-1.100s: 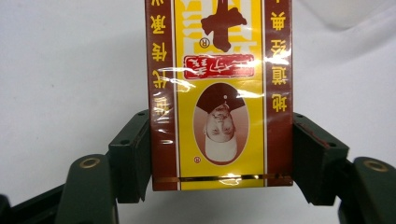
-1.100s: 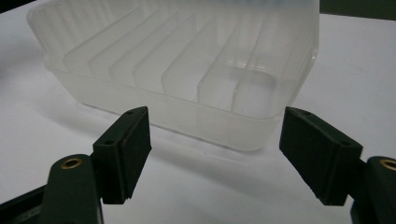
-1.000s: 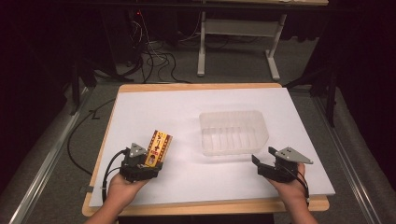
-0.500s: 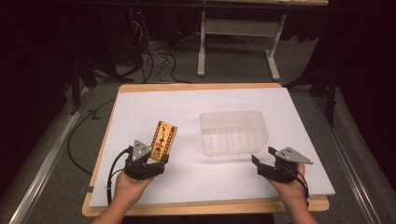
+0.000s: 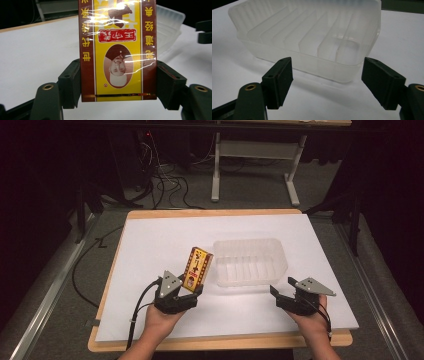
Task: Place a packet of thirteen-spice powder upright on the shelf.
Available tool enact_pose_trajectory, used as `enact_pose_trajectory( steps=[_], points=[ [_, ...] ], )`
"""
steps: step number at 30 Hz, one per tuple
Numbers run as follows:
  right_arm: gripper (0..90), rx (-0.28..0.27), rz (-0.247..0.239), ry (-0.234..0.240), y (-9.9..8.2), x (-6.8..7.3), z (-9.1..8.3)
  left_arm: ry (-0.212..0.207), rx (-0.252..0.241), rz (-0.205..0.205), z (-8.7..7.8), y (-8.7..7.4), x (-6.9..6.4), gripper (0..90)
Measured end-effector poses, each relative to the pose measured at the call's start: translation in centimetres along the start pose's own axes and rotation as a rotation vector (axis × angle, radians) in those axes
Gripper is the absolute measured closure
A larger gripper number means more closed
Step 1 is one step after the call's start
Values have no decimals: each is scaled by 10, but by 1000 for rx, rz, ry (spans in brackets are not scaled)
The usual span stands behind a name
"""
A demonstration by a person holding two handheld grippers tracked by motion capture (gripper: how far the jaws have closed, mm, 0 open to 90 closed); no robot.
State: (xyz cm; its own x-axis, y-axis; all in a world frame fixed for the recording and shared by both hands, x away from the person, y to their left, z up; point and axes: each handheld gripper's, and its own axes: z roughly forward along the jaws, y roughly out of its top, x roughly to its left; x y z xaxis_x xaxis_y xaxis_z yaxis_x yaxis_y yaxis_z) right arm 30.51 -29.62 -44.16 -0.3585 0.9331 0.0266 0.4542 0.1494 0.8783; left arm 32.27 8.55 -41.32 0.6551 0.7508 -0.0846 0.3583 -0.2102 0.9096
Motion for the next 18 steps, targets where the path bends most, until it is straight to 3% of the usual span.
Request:
enact_pose_trajectory(
  steps=[6, 11, 18],
  points=[
    [251, -24, -5, 8, 3, 3, -3, -39, -21, 16, 0, -2, -12, 323],
    [243, -31, -16, 10, 7, 12, -3, -67, 1, 66, 4, -7, -19, 323],
    [223, -55, -57, 78, 26, 35, -2, -88, 5, 98, 6, -9, -25, 323]
  ],
)
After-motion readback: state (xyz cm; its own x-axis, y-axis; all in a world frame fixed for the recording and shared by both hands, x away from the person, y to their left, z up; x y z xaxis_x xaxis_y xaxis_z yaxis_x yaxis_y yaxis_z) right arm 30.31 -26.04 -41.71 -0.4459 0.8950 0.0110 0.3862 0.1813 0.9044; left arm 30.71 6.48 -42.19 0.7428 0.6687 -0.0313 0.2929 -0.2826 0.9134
